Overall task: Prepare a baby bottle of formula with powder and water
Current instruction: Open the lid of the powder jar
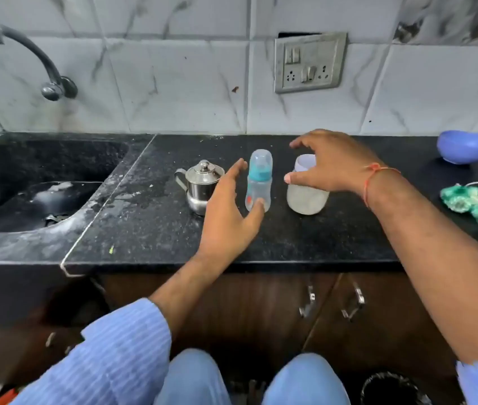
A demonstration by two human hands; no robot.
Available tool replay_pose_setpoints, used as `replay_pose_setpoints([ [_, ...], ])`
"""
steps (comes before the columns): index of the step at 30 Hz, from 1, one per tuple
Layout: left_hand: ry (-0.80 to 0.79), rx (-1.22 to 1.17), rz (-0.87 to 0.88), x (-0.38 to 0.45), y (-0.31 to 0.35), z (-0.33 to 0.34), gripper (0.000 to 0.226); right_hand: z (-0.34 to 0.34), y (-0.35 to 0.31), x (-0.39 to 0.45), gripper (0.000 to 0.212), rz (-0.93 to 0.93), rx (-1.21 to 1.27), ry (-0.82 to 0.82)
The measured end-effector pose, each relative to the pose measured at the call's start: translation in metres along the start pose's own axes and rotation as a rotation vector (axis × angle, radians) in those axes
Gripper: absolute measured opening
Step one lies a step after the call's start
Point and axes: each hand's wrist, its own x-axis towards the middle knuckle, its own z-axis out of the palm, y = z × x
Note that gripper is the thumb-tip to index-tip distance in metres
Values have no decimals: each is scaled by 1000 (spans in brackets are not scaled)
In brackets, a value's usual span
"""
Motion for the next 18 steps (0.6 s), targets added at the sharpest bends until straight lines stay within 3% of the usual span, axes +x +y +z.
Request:
replay_pose_setpoints([
  [3, -5, 55, -5, -6, 6, 4, 72, -1, 18, -1, 72, 100, -10, -63],
  [8, -166, 86, -36, -2, 12, 18, 53, 7, 34, -1, 70, 183, 74, -151],
  [18, -332, 115, -117, 12, 7, 39, 84, 22, 42, 2, 85, 177, 175, -95],
])
